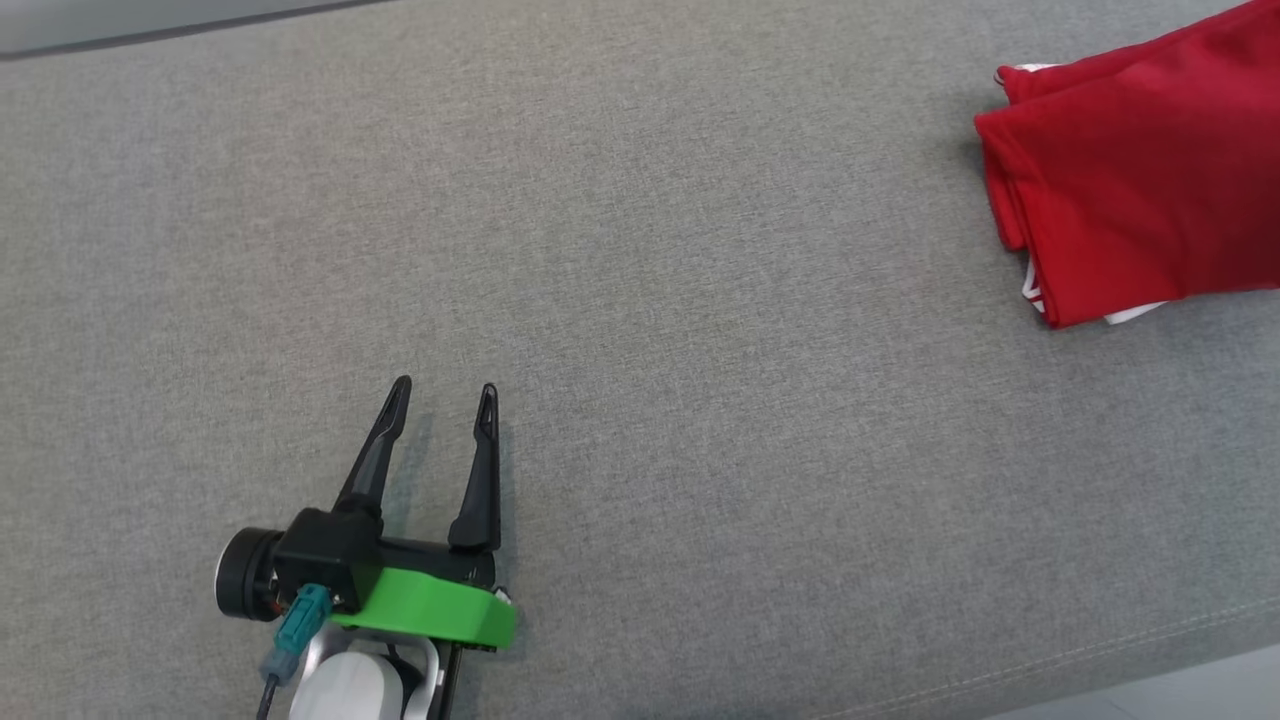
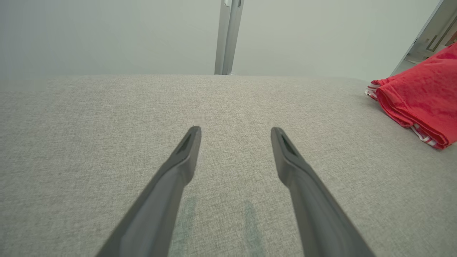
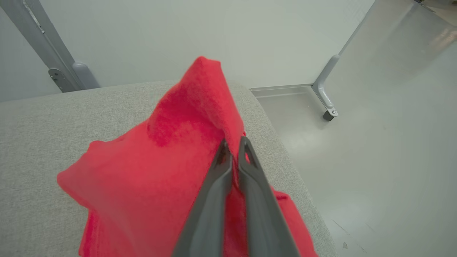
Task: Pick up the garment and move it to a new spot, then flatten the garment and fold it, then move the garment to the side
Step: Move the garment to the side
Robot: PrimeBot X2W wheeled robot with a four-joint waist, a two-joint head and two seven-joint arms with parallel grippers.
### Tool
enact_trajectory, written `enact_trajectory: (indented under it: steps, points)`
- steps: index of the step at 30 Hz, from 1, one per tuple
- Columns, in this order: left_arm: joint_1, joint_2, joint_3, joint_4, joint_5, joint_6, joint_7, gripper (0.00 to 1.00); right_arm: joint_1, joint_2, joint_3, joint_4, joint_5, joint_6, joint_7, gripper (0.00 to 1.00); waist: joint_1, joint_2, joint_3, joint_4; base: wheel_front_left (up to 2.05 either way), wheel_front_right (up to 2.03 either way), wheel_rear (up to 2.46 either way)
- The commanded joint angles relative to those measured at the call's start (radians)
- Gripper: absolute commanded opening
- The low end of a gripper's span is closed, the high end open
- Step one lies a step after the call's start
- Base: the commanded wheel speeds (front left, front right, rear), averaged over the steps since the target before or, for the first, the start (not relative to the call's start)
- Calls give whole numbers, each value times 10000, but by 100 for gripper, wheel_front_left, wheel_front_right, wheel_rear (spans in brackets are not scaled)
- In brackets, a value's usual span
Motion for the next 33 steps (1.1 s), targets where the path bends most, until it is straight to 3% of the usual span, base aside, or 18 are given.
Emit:
enact_trajectory:
  steps: [1, 12, 13, 14, 15, 23, 29, 33]
  points:
    - [-214, 43, -18, -42, 105, -18, -41, 100, -185, -71, -179, 163, -193, -10, -31, 0, 0, 0, 242, 234, 0, 0, 0]
    - [-365, 166, -206, -139, 264, -44, -36, 100, -687, -295, -1809, 1751, -2118, -10, -561, 0, 0, 0, 787, 848, 0, 0, 0]
    - [-368, 181, -221, -146, 271, -42, -37, 100, -681, -257, -1944, 1860, -2429, -10, -600, 6, 0, 0, 801, 876, 0, 0, 0]
    - [-365, 192, -233, -153, 273, -35, -37, 100, -672, -187, -2109, 1958, -2675, -10, -659, 79, 0, 0, 813, 899, 0, 0, 0]
    - [-363, 197, -245, -165, 272, -23, -37, 100, -733, -159, -2362, 1999, -2958, -10, -792, 100, 0, 0, 826, 915, 0, 0, 0]
    - [-187, 230, -350, -155, 254, 82, 9, 100, -618, 773, -3762, 2049, -4611, -10, -1251, 100, 0, 0, 536, 918, 0, 0, 0]
    - [-6, 207, -319, -165, 8, 42, 20, 100, -443, 1457, -3460, 1879, -4556, -10, -1910, 100, 0, 0, 22, 758, 0, 0, 0]
    - [118, 157, -119, -177, -225, 269, 10, 100, -271, 1768, -2844, 1663, -4142, -10, -2560, 100, 0, 0, -390, 634, 0, 0, 0]
